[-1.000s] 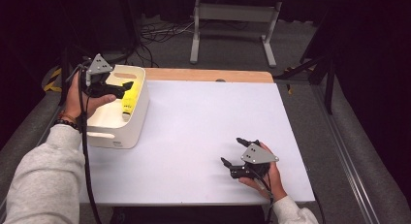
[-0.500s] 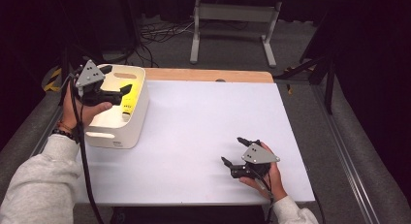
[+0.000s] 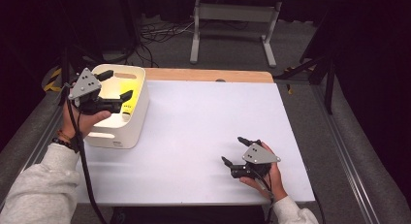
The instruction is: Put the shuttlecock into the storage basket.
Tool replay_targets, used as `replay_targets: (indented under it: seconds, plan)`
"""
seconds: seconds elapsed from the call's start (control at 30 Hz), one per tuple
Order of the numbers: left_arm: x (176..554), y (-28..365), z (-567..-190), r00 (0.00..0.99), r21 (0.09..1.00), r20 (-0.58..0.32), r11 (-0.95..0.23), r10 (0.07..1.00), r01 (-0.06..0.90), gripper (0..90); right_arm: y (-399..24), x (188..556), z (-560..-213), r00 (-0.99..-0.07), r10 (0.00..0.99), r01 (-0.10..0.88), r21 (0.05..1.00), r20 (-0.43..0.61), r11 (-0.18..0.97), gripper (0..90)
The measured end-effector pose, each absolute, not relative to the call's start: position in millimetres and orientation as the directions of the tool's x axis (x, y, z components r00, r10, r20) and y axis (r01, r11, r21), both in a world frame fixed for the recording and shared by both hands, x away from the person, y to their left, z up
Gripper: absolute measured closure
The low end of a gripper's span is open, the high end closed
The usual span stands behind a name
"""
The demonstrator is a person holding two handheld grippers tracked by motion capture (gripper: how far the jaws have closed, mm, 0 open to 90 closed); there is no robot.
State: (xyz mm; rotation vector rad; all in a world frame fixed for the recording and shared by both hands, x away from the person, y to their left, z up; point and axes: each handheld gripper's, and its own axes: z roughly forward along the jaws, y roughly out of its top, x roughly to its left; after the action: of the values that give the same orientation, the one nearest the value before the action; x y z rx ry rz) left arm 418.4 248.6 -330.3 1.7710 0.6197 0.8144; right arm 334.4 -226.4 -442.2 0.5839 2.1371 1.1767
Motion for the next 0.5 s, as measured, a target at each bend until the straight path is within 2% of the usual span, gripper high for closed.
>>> replay_targets:
  seconds: [0.27,0.5]
  plan:
    - [410.8,247.8,-331.9,0.635,0.945,0.250,-0.328,0.731,0.005,11.9,-226.3,333.5,-440.9,-0.707,0.637,0.075,0.863,-0.308,0.500,16.5]
    - [408.2,251.3,-333.4,0.653,0.950,0.232,-0.312,0.721,0.007,8.8,-226.8,333.3,-440.3,-0.706,0.638,0.074,0.864,-0.307,0.497,16.4]
